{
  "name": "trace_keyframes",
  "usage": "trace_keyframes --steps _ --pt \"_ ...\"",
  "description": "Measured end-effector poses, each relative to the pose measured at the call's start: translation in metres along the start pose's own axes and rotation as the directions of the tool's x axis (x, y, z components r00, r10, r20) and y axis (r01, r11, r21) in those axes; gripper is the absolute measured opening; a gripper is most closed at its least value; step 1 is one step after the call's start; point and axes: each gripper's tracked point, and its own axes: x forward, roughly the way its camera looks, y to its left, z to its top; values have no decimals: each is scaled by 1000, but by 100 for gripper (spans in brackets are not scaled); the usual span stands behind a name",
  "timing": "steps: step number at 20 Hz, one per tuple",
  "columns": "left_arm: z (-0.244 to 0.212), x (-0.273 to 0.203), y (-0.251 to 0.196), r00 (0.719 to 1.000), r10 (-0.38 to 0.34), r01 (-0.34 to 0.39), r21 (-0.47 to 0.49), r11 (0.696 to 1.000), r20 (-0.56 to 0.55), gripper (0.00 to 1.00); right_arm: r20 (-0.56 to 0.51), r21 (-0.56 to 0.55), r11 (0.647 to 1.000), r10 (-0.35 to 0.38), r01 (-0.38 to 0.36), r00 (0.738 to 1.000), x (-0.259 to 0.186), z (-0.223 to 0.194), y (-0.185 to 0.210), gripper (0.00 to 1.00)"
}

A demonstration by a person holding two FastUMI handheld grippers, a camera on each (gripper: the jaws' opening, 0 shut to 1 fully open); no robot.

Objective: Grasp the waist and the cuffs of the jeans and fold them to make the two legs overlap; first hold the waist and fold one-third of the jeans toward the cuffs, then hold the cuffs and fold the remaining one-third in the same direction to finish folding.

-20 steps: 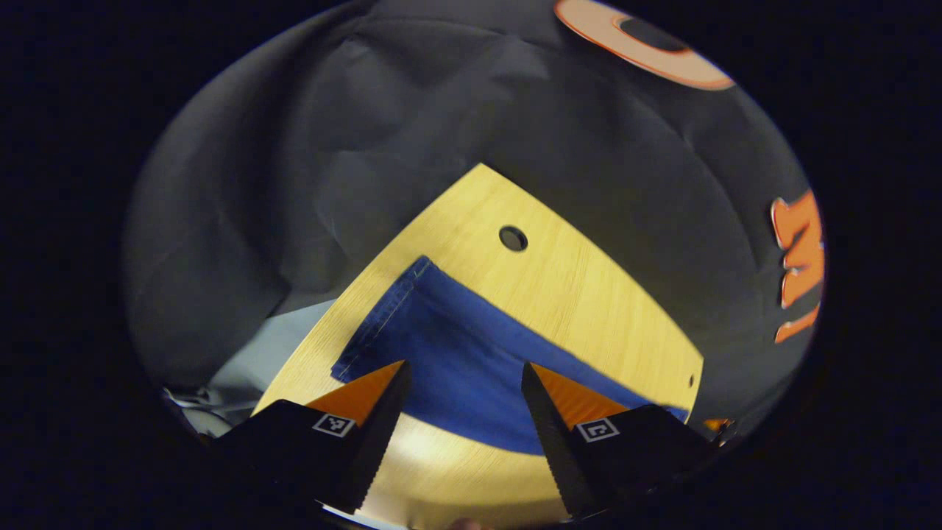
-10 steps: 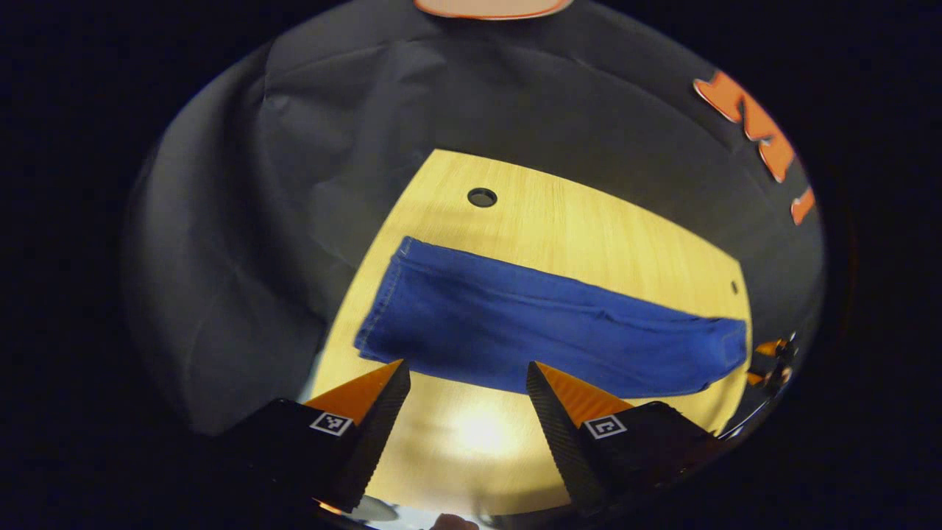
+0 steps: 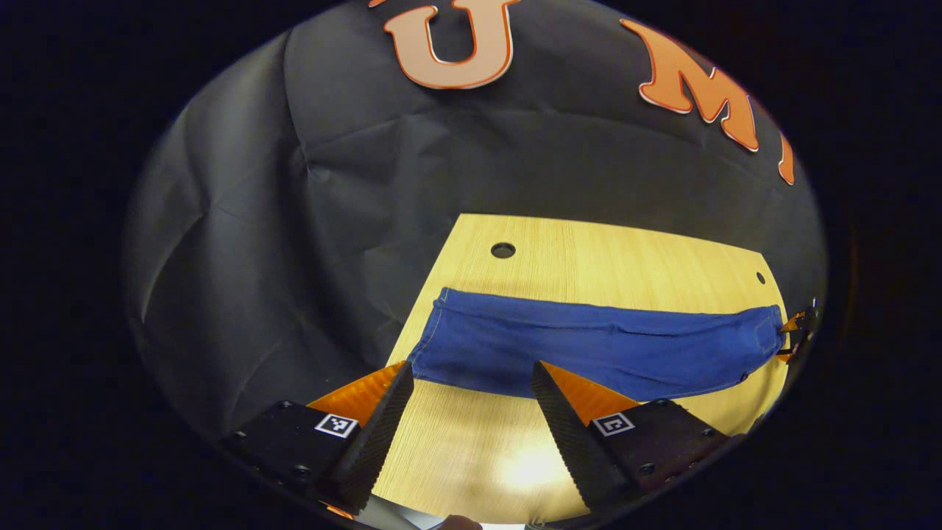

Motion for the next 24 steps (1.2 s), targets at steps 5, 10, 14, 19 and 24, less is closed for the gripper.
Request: trace_keyframes --steps 5,10,14,19,24 --pt "-1 7 1 996 14 -8 -74 997 85 100 50 8 1000 -13 13 999 8 6 -9 70" --pt "4 6 -1 997 -7 15 -98 995 80 99 48 56 994 95 -98 994 6 4 -6 19" --pt "1 9 -4 997 -33 40 -121 992 64 99 44 36 995 86 -88 995 -1 7 -9 5" --pt "3 11 -8 997 -69 73 -105 992 43 100 89 -35 989 144 -142 986 -24 10 10 4" --pt "2 7 -7 996 -85 88 -102 991 33 100 174 -173 961 244 -214 954 -60 10 52 5"
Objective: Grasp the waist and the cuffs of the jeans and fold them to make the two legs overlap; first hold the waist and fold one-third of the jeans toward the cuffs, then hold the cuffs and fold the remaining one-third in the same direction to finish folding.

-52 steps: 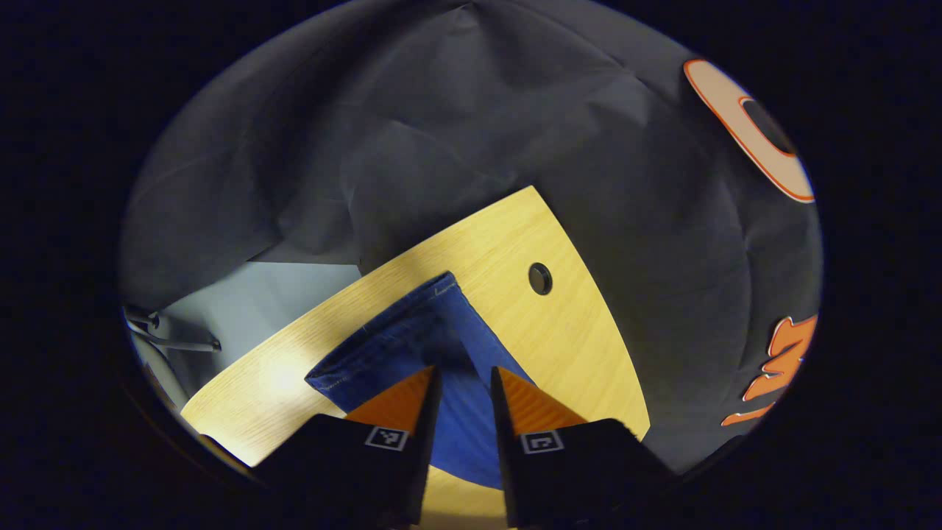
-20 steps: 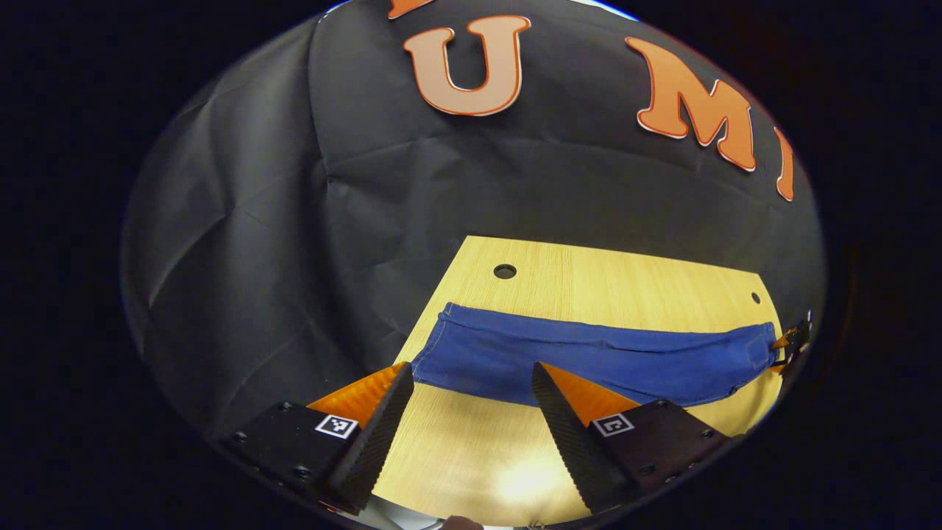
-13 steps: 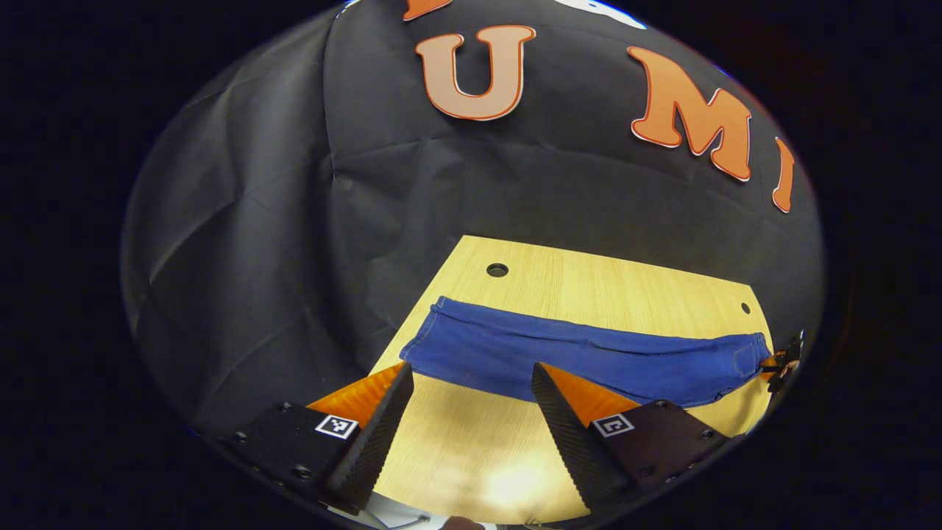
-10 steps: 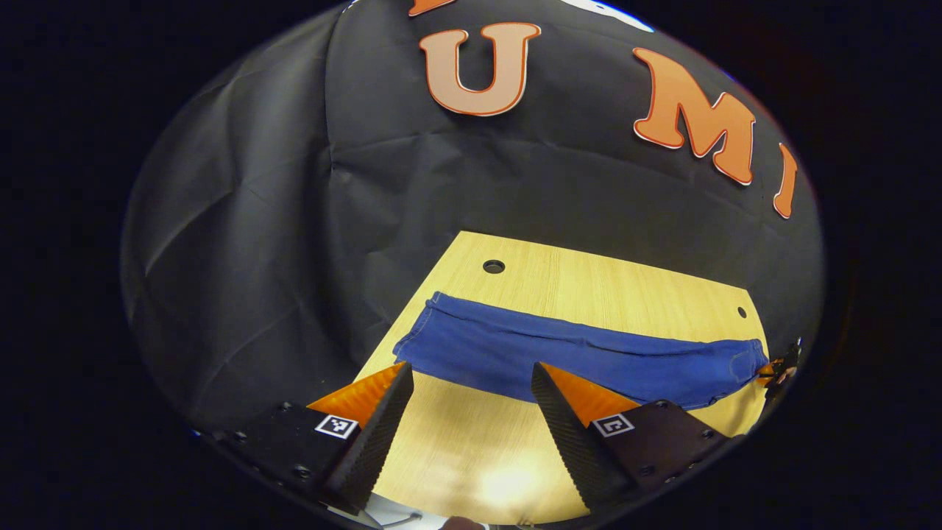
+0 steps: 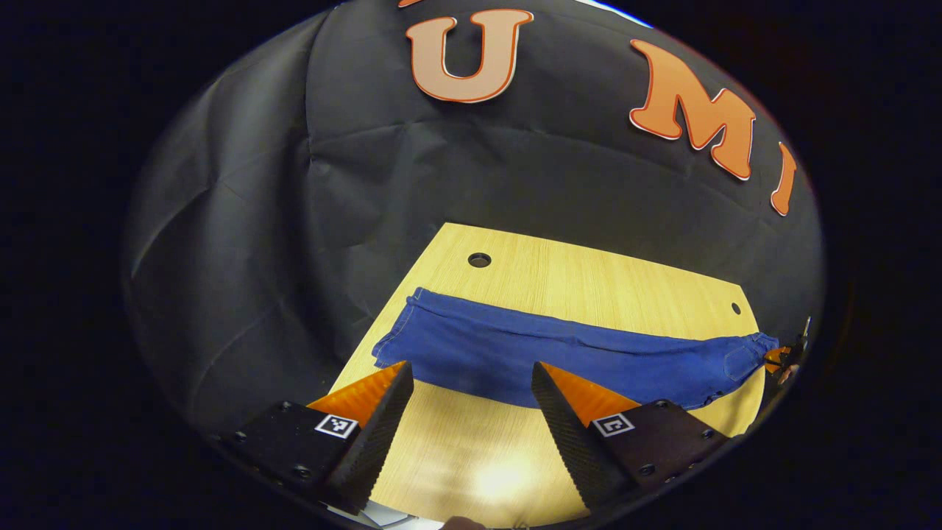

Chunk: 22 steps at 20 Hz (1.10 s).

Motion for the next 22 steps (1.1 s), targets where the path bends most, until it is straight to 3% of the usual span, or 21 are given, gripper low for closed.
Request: trace_keyframes --steps 8,14,17,22 --pt "-1 2 -2 998 -68 68 -32 997 3 100 77 -249 963 127 -104 989 -55 -22 98 4" --pt "-1 3 -6 994 -105 105 -70 992 0 98 32 -418 889 222 -189 975 -85 -73 179 5" --pt "-3 4 -7 994 -113 111 -95 989 -8 98 3 -474 852 254 -222 967 -81 -98 216 4" --pt "-5 5 -6 994 -109 104 -135 985 -27 98 -88 -540 798 263 -268 961 -45 -143 238 4"
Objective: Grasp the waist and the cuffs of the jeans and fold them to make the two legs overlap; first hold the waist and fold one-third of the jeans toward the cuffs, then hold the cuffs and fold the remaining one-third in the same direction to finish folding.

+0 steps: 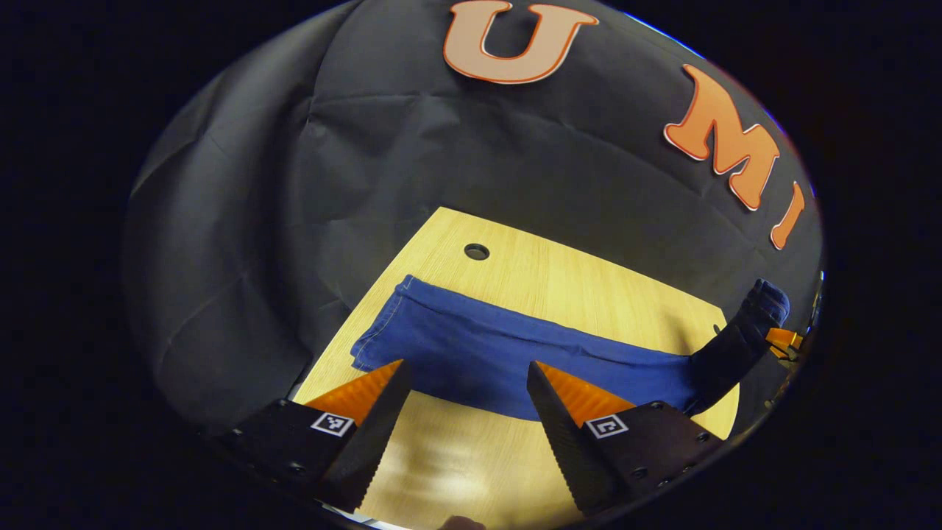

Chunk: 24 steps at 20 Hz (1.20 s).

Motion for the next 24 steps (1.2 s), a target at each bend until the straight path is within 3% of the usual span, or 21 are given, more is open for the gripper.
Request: trace_keyframes --steps 7,10,11,12,13,14,15,17,20,24 --pt "-7 -1 -2 999 -9 5 -102 995 -43 98 -108 -78 997 10 -19 994 44 -43 27 4" --pt "-14 1 -4 997 -30 19 -136 991 -78 98 -178 -56 998 12 -22 984 50 -69 35 4" --pt "-16 1 -5 996 -33 20 -150 988 -89 98 -191 -48 998 21 -30 981 43 -70 37 14" --pt "-18 4 -6 994 -44 28 -164 986 -97 98 -193 -45 999 22 -31 981 46 -75 42 6" --pt "-19 8 -5 993 -51 32 -180 983 -103 98 -197 -39 998 31 -39 980 45 -75 46 27" --pt "-21 10 -5 992 -61 39 -196 980 -111 98 -195 -19 998 61 -66 979 46 -77 52 22" --pt "-22 11 -5 990 -71 45 -212 976 -119 98 -184 2 994 103 -105 977 46 -74 64 48" --pt "-26 13 -6 985 -94 57 -245 968 -142 98 -148 19 992 129 -127 981 42 -64 74 71" --pt "-35 20 -8 976 -135 70 -335 940 -173 98 -114 3 994 106 -107 988 36 -54 71 82" --pt "-44 27 -2 963 -186 63 -504 862 -197 98 -16 -34 999 39 -40 999 14 -21 50 90"
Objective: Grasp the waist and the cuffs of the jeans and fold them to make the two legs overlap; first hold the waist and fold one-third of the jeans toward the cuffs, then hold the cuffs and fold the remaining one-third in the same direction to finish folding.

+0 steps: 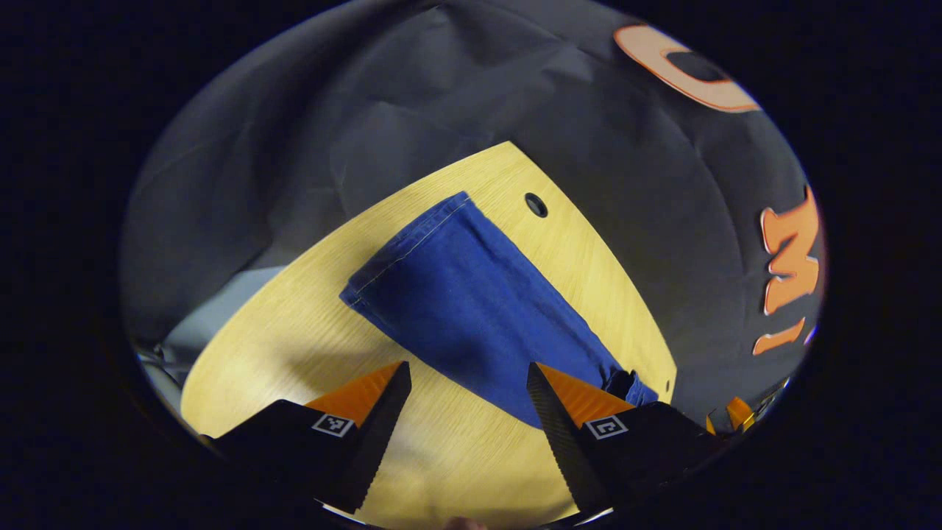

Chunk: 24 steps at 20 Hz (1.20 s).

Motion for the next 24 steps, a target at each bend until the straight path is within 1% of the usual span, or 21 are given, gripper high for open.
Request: trace_keyframes --steps 1,2,5,9,10,11,15,17,19,20,21,22,23,24 --pt "3 4 6 1000 1 -1 -38 999 2 98 23 -4 1000 -22 22 1000 -7 9 -8 91" --pt "4 8 15 1000 22 -23 -62 998 -5 98 39 -4 999 -42 42 998 -13 16 -14 91" --pt "8 15 28 999 31 -33 -113 993 -19 98 93 4 996 -91 91 992 -30 37 -32 93" --pt "36 20 33 1000 -5 9 -208 978 20 98 143 33 992 -126 123 982 -46 58 -44 93" --pt "41 25 29 999 -16 22 -219 975 27 96 152 42 990 -138 133 979 -49 61 -47 93" --pt "44 31 28 999 -20 25 -220 975 26 96 158 47 990 -142 136 977 -52 63 -48 93" --pt "55 43 20 999 -22 29 -176 984 41 93 180 57 985 -171 163 969 -67 67 -55 93" --pt "60 53 12 999 -4 12 -156 988 49 91 178 61 983 -184 175 967 -70 66 -58 93" --pt "60 62 11 999 18 -12 -114 993 49 87 176 69 982 -186 176 967 -74 66 -58 93" --pt "61 66 12 999 22 -17 -103 995 47 75 179 74 981 -191 180 965 -75 67 -61 93" --pt "62 69 13 998 29 -24 -100 995 47 70 178 74 981 -192 181 965 -76 66 -62 93" --pt "60 72 18 998 54 -50 -120 992 33 51 178 79 979 -200 188 964 -77 65 -65 93" --pt "64 77 10 998 34 -25 -156 987 57 32 175 84 979 -198 185 964 -77 65 -65 93" --pt "60 81 8 999 7 1 -177 984 48 13 172 94 978 -202 188 964 -79 64 -68 93"
